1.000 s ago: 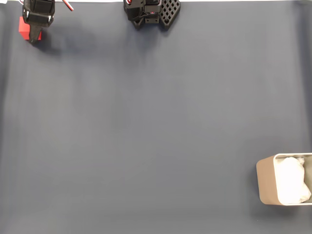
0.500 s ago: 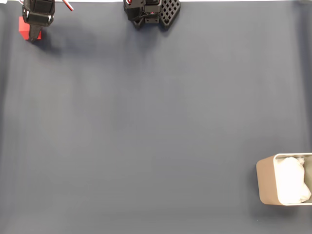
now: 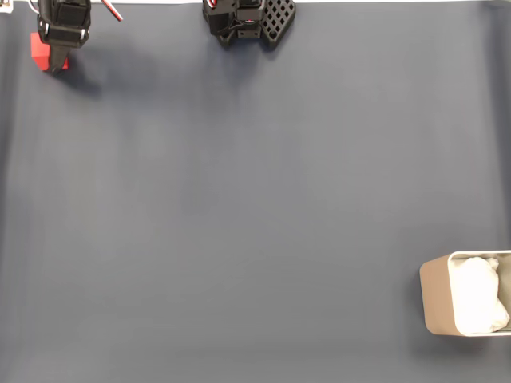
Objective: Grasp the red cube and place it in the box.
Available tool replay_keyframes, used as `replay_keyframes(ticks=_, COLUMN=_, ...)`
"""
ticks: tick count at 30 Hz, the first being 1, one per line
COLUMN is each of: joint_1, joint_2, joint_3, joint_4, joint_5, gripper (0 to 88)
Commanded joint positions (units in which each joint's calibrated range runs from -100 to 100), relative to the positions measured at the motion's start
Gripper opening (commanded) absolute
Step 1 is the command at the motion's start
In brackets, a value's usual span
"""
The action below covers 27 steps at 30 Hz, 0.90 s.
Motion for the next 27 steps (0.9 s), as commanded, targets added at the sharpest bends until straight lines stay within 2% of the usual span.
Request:
replay_keyframes(ticks=1, joint_1=-1.89, joint_2=-3.57, joint_3=-4.1, joint_4=2.59, joint_5=0.0, gripper=11.3)
replay_keyframes(ticks=7, joint_1=-4.95, joint_2=-4.87, joint_3=-8.48, joint_4=6.03, joint_5=-0.34, gripper=11.2)
replay_keyframes(ticks=15, joint_1=-11.41, joint_2=-6.09, joint_3=-17.97, joint_4=16.03, joint_5=-1.37, gripper=10.7)
replay_keyframes(ticks=27, joint_1=-20.07, joint_2=-7.91, joint_3=-24.53, joint_4=21.6, joint_5=-0.98, gripper=10.3)
